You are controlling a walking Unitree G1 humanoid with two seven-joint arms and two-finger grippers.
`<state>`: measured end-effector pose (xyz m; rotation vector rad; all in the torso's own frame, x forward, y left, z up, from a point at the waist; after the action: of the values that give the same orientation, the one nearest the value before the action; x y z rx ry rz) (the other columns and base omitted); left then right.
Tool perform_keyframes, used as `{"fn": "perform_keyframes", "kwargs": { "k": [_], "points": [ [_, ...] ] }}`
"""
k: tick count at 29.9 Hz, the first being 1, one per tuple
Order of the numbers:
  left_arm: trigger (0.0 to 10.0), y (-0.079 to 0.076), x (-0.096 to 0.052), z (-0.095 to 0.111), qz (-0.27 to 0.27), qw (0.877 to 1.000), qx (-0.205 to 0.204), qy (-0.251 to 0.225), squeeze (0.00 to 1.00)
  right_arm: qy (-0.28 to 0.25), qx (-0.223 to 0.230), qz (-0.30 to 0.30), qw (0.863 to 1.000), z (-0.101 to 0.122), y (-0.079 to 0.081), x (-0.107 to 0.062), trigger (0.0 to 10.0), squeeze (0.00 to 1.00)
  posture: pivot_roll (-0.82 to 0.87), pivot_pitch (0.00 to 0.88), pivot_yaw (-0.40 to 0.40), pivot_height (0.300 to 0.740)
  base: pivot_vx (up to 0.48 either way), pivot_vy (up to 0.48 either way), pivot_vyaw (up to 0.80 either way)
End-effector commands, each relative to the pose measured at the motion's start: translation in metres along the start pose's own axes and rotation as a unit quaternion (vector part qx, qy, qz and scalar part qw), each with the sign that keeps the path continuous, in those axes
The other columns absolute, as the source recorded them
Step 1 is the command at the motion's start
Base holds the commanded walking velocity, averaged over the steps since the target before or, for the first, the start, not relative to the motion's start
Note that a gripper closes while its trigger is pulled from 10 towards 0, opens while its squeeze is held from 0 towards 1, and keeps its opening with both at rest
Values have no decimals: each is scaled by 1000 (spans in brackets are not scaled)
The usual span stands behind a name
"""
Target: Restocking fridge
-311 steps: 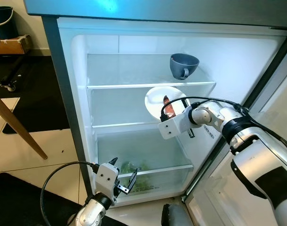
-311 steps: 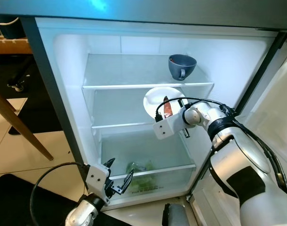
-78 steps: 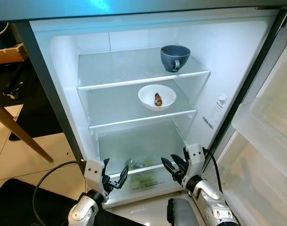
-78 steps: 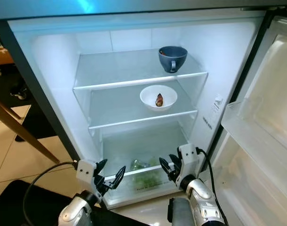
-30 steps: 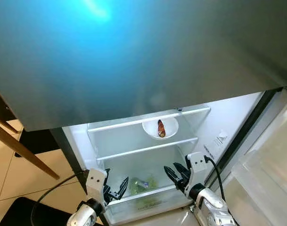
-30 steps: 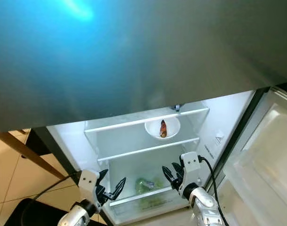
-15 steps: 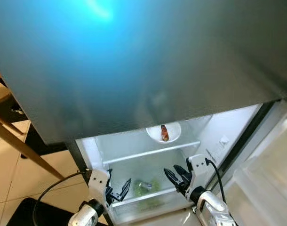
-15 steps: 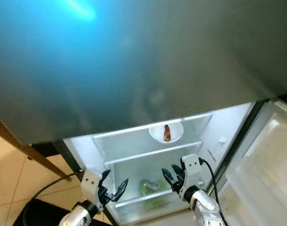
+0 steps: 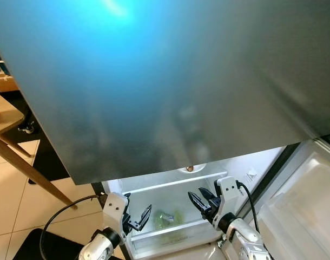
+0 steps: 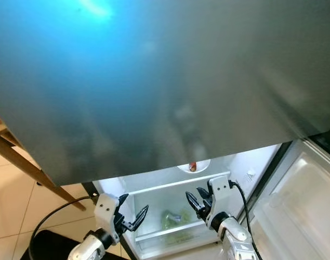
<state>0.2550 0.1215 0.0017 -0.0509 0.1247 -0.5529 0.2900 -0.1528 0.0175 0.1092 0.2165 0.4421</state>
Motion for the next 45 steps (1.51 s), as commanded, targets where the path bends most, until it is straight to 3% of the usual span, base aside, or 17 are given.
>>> {"fn": "perform_keyframes", "kwargs": {
  "k": [1,17,23,25,28,29,33,37,39,41,44,45],
  "points": [
    [10000,3,-4,0,-1,1000,12,4,0,-1,6,-3,1000,-3,1,-2,10000,0,-66,66,28,740,0,0,0],
    [10000,3,-3,-3,-1,1000,12,12,0,10,9,-8,1000,-9,-3,-6,10000,0,-65,60,28,740,0,0,0],
    [10000,4,-7,-13,5,999,7,36,0,64,18,-40,997,-35,-13,-21,10000,0,-65,56,25,740,0,0,0],
    [10000,4,-12,-22,11,998,2,60,0,120,12,-73,990,-58,-18,-33,10000,0,-63,53,24,740,0,0,0],
    [10000,4,-15,-26,13,998,0,69,0,136,11,-81,987,-64,-19,-37,10000,0,-63,50,25,740,0,0,0],
    [10000,4,-24,-41,25,994,-9,110,0,182,15,-99,978,-84,-19,-51,10000,0,-62,49,26,740,0,0,0],
    [10000,4,-34,-55,35,988,-19,148,0,215,23,-114,970,-98,-19,-63,10000,0,-65,49,30,740,0,0,0],
    [10000,6,-62,-84,68,970,-43,228,0,283,59,-147,946,-128,-15,-91,10000,0,-70,48,36,740,0,0,0],
    [10000,6,-64,-87,71,968,-44,237,0,290,61,-149,944,-131,-14,-93,10000,0,-70,48,36,740,0,0,0],
    [10000,5,-79,-99,88,955,-64,275,0,317,60,-152,934,-141,-9,-102,10000,0,-66,47,33,740,0,0,0],
    [10000,5,-83,-102,94,951,-72,284,0,323,61,-153,932,-143,-8,-104,10000,0,-66,47,33,740,0,0,0],
    [10000,6,-89,-108,111,943,-85,301,0,334,61,-155,928,-146,-7,-107,10000,0,-61,42,31,740,0,0,0]
  ]
}}
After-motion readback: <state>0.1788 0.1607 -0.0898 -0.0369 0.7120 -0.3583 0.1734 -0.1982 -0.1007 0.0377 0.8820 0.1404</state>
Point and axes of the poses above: a point about 5 cm out from each wrist's last joint towards the gripper, its own x axis pointing out of the wrist towards the gripper, its own z axis along the axis of the wrist's last joint, y = z × x, the point moved 2 cm from there along x, pointing out of the wrist towards the gripper, and after that the axes turned 2 degrees about -x, right-handed, at the moved point
